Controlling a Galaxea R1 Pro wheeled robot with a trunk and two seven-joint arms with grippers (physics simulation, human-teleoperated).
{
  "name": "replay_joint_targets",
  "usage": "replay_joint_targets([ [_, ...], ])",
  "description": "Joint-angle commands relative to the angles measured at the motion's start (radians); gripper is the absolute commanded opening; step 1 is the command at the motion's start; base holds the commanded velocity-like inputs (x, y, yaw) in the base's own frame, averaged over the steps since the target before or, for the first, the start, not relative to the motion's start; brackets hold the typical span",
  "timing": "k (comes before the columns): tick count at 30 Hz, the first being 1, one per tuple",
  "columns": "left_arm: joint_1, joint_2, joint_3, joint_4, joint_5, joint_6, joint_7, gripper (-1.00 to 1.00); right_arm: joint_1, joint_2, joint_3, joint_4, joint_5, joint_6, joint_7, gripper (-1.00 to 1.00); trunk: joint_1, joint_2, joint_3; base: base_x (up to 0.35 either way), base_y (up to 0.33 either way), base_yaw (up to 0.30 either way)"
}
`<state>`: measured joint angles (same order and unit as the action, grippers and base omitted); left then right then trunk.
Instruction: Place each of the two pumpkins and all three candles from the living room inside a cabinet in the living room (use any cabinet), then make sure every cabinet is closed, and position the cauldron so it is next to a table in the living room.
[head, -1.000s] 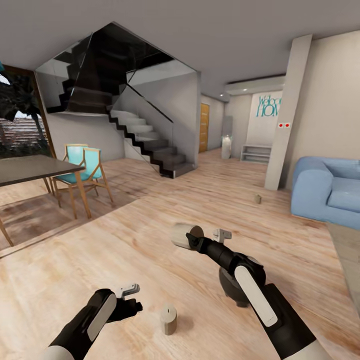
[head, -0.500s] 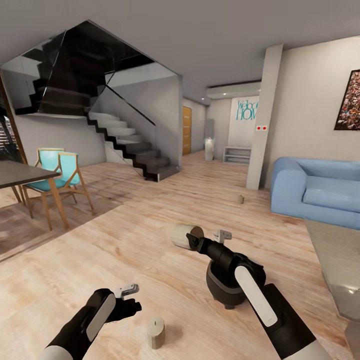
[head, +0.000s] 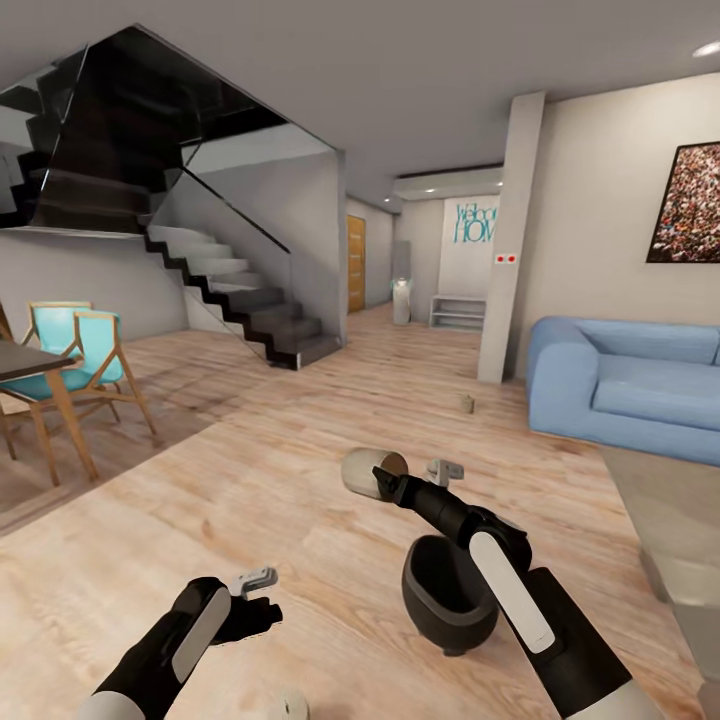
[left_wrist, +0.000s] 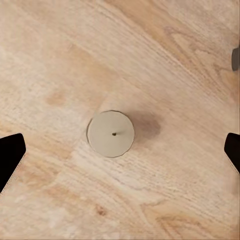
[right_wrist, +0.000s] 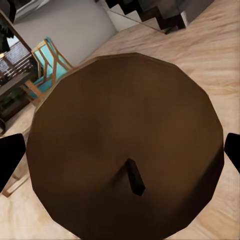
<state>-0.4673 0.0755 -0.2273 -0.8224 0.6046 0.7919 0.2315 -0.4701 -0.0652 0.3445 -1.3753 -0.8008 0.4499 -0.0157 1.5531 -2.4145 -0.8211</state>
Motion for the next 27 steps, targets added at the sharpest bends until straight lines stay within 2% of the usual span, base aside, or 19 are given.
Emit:
replay_joint_targets([
  [1, -0.001, 0.001, -0.004, -0.001, 0.011, 0.001, 0.009, 1.00, -0.001, 0.000, 0.001, -0.001, -0.006, 0.003, -0.002, -1.00, 0.000, -0.001, -0.001, 0.323, 0.000, -0.001],
  [7, -0.001, 0.001, -0.004, -0.001, 0.011, 0.001, 0.009, 1.00, -0.001, -0.001, 0.001, -0.001, -0.006, 0.003, -0.003, -1.00, 0.000, -0.001, -0.001, 0.218, -0.038, 0.000],
  [16, -0.001, 0.002, -0.004, -0.006, 0.011, 0.001, 0.009, 1.00, -0.001, -0.001, 0.001, -0.002, -0.006, 0.003, -0.001, -1.00, 0.000, -0.001, -0.001, 0.022, -0.012, 0.000],
  [23, -0.001, 0.000, -0.003, -0.008, 0.012, 0.000, 0.009, 1.00, -0.001, 0.000, 0.003, -0.019, -0.009, 0.005, 0.012, -1.00, 0.027, -0.050, -0.023, 0.000, 0.000, 0.000],
  [25, -0.001, 0.000, -0.003, -0.007, 0.012, 0.000, 0.009, 1.00, -0.001, 0.000, 0.005, -0.034, -0.035, 0.008, 0.053, -1.00, 0.035, -0.064, -0.029, 0.000, 0.000, 0.000],
  [27, -0.001, -0.001, -0.003, -0.006, 0.012, -0.001, 0.009, 1.00, -0.001, 0.000, 0.006, -0.049, -0.092, 0.027, 0.134, -1.00, 0.043, -0.078, -0.036, 0.000, 0.000, 0.000],
])
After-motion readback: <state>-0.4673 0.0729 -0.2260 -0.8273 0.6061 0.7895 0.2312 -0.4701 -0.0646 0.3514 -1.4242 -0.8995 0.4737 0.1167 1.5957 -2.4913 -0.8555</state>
